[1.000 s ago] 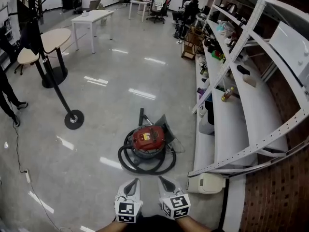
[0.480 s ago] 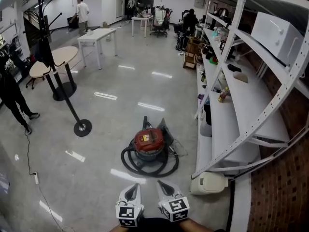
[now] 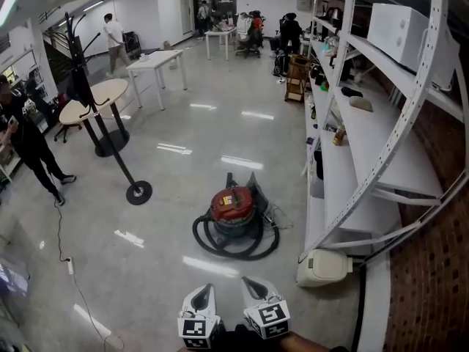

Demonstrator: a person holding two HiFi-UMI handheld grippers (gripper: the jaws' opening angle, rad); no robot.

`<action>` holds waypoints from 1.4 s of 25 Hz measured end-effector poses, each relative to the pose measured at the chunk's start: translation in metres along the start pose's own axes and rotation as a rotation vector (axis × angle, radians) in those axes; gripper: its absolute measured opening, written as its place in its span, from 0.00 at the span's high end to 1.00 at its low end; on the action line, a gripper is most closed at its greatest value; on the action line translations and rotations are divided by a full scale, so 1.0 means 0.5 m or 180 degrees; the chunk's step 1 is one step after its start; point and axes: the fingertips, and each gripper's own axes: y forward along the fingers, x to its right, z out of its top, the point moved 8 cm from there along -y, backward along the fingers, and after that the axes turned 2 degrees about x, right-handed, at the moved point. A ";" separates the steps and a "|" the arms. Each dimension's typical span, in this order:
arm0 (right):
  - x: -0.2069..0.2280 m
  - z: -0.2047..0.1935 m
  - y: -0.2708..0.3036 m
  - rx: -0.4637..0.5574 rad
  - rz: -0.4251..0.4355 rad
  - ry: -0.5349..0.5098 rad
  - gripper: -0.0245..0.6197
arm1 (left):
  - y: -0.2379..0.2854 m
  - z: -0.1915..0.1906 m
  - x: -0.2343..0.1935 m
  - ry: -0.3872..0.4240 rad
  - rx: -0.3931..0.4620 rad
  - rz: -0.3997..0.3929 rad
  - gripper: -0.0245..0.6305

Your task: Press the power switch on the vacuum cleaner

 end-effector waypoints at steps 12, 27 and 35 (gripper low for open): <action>-0.149 0.043 -0.033 0.0233 0.0327 -0.0192 0.97 | -0.151 0.015 -0.064 0.0017 0.0191 0.0389 0.94; -0.352 -0.012 -0.058 0.0091 0.0275 -0.0127 0.98 | -0.315 -0.015 -0.186 -0.0013 0.0218 0.0308 0.94; -0.376 -0.031 -0.093 -0.0025 0.0103 -0.0066 0.98 | -0.312 -0.034 -0.170 -0.0016 0.0183 -0.0076 0.94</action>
